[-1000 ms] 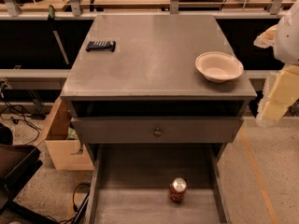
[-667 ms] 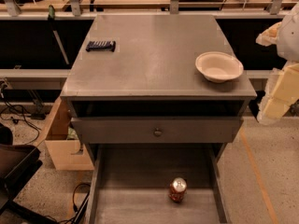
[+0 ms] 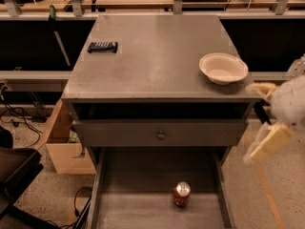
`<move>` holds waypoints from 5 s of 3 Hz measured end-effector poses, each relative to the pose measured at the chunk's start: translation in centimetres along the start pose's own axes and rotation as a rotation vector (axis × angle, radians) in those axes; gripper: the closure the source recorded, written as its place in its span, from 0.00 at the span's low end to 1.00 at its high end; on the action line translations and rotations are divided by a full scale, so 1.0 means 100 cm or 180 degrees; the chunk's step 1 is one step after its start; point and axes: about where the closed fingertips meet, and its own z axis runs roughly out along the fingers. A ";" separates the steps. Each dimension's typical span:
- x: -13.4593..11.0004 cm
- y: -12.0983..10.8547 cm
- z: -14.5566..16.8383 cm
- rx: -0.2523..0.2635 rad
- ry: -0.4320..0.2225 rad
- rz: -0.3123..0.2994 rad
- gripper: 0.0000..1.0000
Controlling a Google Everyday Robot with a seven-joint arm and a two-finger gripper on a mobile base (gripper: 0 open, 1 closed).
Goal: Pick coke can from middle drawer and place on counter
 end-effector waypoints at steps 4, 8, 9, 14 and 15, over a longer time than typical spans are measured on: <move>0.017 0.080 0.103 0.0001 -0.1185 -0.0171 0.00; 0.095 0.109 0.255 -0.0438 -0.1408 -0.0296 0.00; 0.105 0.112 0.286 -0.0551 -0.1452 -0.0275 0.00; 0.110 0.099 0.394 -0.0811 -0.1794 -0.0186 0.00; 0.109 0.089 0.402 -0.0762 -0.1905 -0.0167 0.00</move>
Offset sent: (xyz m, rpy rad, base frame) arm -0.0768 0.0818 -0.1597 0.4641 -0.2068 0.1686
